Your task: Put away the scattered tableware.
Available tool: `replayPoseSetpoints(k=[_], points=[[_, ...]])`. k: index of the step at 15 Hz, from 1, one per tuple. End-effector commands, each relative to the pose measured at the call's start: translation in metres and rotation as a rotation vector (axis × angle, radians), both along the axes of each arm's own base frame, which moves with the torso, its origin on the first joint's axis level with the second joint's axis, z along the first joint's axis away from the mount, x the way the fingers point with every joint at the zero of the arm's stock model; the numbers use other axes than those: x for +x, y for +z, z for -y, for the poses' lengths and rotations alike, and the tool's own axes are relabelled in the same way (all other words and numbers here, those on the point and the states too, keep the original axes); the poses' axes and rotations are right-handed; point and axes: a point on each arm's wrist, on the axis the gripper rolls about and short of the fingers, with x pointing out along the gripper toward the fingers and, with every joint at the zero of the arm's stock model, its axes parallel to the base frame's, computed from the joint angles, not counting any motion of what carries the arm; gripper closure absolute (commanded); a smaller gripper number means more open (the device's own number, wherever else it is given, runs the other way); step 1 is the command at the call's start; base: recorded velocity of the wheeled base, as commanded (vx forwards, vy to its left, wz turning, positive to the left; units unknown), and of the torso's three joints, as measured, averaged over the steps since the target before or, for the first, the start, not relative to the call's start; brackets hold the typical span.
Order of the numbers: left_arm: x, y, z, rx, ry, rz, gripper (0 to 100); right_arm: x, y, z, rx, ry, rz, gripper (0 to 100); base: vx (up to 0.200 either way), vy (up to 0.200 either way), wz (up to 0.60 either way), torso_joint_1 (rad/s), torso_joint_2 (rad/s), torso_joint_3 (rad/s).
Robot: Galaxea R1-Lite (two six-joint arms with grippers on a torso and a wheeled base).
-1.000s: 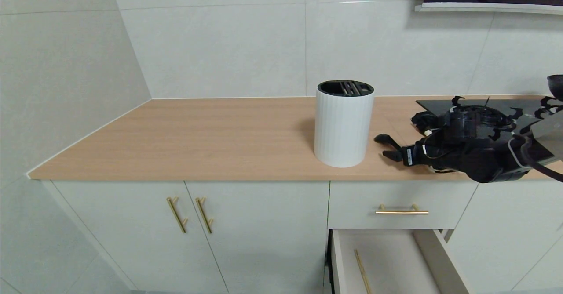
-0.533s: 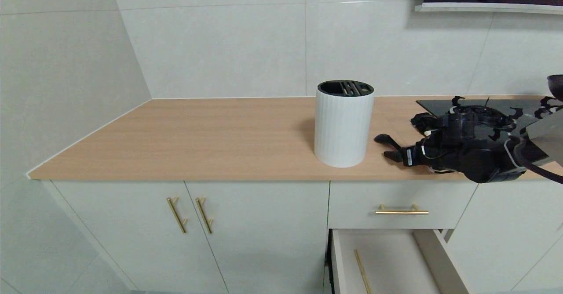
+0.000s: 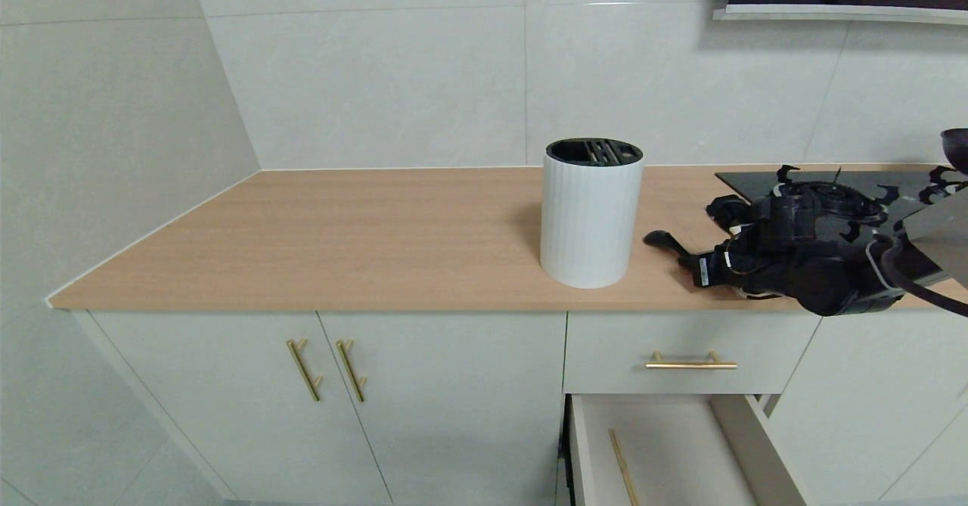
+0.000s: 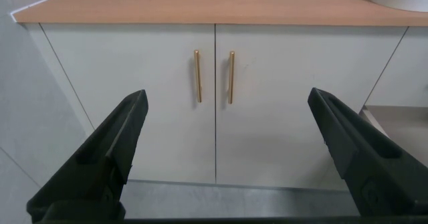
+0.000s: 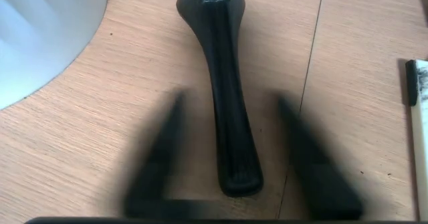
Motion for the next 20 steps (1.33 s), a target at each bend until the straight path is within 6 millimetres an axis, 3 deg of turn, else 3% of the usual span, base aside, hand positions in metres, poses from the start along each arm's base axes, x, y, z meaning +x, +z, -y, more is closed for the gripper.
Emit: replayPoseSetpoints(k=[1,6,9,13,14,16,17,18,20], points=[[0.000,0.000,0.000,0.000,0.000,-0.001,0,-0.001,0.000,0.000,0.000,0.003,-0.002,100,0.000,0.000,0.00,0.000,0.00,0.000],[0.000,0.000,0.000,0.000,0.000,-0.001,0,-0.004,0.007,-0.001,-0.003,0.003,-0.010,100,0.000,0.000,0.00,0.000,0.00,0.000],[0.000,0.000,0.000,0.000,0.000,0.001,0,-0.021,0.029,-0.013,-0.031,-0.012,-0.103,100,0.000,0.000,0.00,0.000,0.00,0.000],[0.000,0.000,0.000,0.000,0.000,-0.001,0,-0.066,0.079,-0.036,0.059,-0.049,-0.199,100,0.000,0.000,0.00,0.000,0.00,0.000],[0.000,0.000,0.000,0.000,0.000,-0.001,0,-0.092,0.104,-0.039,0.117,-0.065,-0.229,100,0.000,0.000,0.00,0.000,0.00,0.000],[0.000,0.000,0.000,0.000,0.000,-0.001,0,-0.131,0.127,-0.035,0.158,-0.086,-0.289,100,0.000,0.000,0.00,0.000,0.00,0.000],[0.000,0.000,0.000,0.000,0.000,-0.001,0,-0.150,0.134,-0.030,0.162,-0.088,-0.290,100,0.000,0.000,0.00,0.000,0.00,0.000],[0.000,0.000,0.000,0.000,0.000,-0.001,0,-0.168,0.131,-0.025,0.156,-0.086,-0.303,100,0.000,0.000,0.00,0.000,0.00,0.000],[0.000,0.000,0.000,0.000,0.000,-0.001,0,-0.183,0.116,-0.021,0.143,-0.088,-0.316,100,0.000,0.000,0.00,0.000,0.00,0.000]])
